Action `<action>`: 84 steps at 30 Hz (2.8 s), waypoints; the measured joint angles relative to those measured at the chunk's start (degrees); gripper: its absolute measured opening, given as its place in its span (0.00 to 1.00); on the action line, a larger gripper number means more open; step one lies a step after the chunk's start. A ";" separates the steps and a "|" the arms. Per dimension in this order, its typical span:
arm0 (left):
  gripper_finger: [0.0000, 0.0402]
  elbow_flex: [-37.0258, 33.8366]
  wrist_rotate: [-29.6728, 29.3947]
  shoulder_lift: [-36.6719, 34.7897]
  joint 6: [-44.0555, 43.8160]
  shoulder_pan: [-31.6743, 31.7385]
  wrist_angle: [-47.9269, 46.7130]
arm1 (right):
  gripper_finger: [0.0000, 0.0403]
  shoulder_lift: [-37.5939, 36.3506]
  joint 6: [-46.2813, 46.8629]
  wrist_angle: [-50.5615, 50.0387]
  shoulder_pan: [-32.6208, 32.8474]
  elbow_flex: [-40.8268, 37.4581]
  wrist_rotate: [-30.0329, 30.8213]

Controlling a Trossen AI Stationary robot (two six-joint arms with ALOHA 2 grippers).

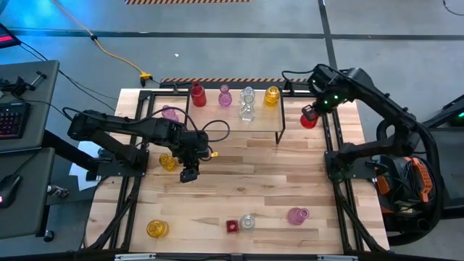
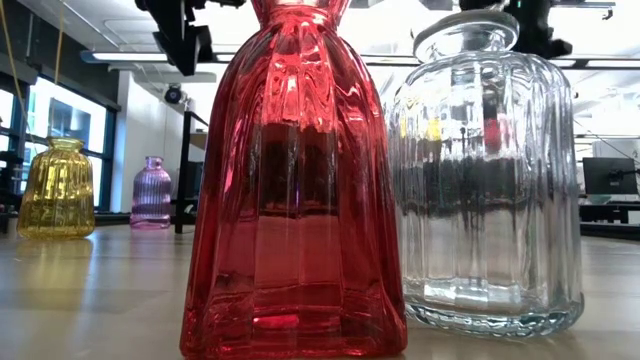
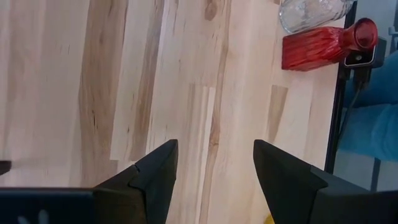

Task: Sort vases onto shelf
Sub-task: Put the right red vase on the shelf aligned with the other red vase

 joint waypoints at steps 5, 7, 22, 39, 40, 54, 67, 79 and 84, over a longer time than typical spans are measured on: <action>0.50 0.00 0.00 -0.01 0.06 0.00 0.41 | 0.00 -0.75 4.05 0.02 4.51 5.04 -0.80; 0.50 0.00 0.00 0.00 0.05 0.00 0.87 | 0.00 -0.77 5.41 0.11 6.21 6.45 -1.40; 0.50 0.00 0.10 0.00 -0.04 1.66 9.38 | 0.00 -0.51 16.77 0.08 23.74 7.17 -4.85; 0.50 0.00 0.26 -0.02 1.58 5.31 28.81 | 0.00 4.59 20.02 14.40 37.37 7.08 -5.10; 0.50 0.00 0.28 -0.02 1.59 5.50 29.79 | 0.00 5.30 19.61 15.53 37.53 7.08 -5.27; 0.50 0.00 3.76 -0.02 -4.51 7.56 37.61 | 0.00 15.80 11.21 21.24 37.63 13.92 -9.56; 0.50 0.00 3.78 -0.02 -4.70 7.93 37.29 | 0.00 29.17 0.54 16.96 40.08 34.22 -10.35; 0.50 0.00 4.80 0.00 -4.67 7.93 37.64 | 0.00 35.22 -4.05 15.93 40.04 40.96 -10.71; 0.50 0.00 5.03 0.00 -5.93 7.93 38.59 | 0.00 35.60 -4.05 17.32 40.23 40.92 -11.03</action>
